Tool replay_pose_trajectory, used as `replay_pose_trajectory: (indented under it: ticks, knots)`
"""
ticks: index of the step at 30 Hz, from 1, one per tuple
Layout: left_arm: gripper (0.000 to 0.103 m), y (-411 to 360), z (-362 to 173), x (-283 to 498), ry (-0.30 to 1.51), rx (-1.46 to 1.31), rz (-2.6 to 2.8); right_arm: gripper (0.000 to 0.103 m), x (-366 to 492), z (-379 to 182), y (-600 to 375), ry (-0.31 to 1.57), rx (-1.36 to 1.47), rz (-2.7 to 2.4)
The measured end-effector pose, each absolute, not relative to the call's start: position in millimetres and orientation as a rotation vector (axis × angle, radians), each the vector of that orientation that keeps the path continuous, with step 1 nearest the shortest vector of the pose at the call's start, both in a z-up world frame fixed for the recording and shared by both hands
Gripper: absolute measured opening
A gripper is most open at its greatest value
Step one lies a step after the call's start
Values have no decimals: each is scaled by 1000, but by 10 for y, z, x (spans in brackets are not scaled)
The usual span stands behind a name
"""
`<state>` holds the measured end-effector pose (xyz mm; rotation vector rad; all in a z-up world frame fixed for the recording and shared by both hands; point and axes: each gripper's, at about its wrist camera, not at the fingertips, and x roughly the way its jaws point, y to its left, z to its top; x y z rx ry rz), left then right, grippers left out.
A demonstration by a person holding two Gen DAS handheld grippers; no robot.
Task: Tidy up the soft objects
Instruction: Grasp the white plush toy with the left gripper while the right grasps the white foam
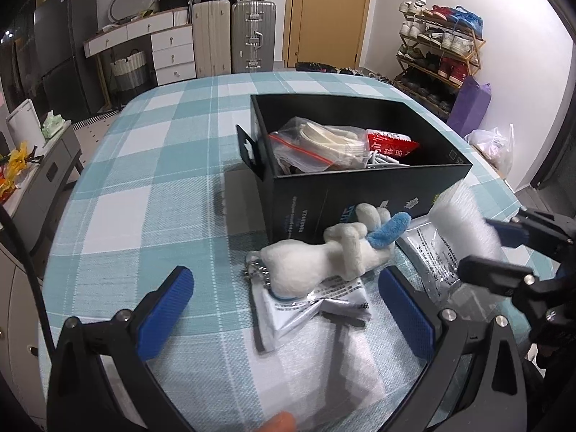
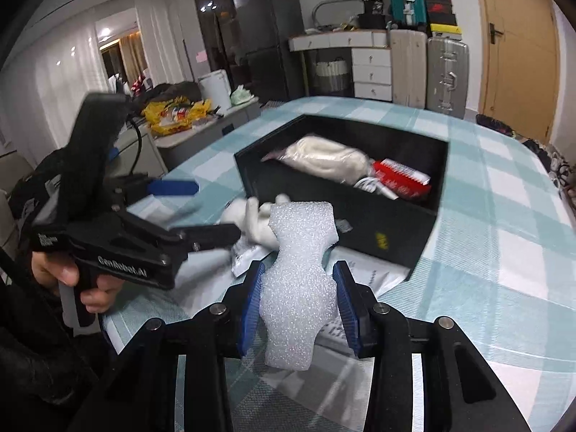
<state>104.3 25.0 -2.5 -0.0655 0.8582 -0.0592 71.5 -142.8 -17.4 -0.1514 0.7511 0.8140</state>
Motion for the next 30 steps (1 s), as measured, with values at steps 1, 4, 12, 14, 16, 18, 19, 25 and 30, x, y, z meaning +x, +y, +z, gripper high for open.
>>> replay_pose_trajectory:
  ticks: [1,4,12,14,16,18,19,25,30]
  knots:
    - [103,241,-33,1053,860,-66,-58,40,726,-163,-1452,748,-146,807]
    - [103,238,-56,1120,869,-89,-66,39,748,-144,-1488,744,-136,802]
    - [82,225,-130,1229,903,-166,-137,40,753,-151,-1481,741,-134,799]
    - [80,208,-125,1219,889,-160,-144,40,758,-159,-1491,742,-132,796]
    - [77,188,-122,1202,883,-145,-146,40,763,-166,-1496,744,-131,793]
    - [75,165,-118,1193,876,-126,-147,40,765,-170,-1494,744,-130,791]
    - [72,157,-115,1187,872,-120,-143,40,765,-177,-1489,745,-130,792]
    - [47,196,-71,1147,838,-117,-140,39,746,-178,-1494,743,-131,794]
    - [42,212,-34,1096,815,-117,-142,39,721,-176,-1497,738,-130,793]
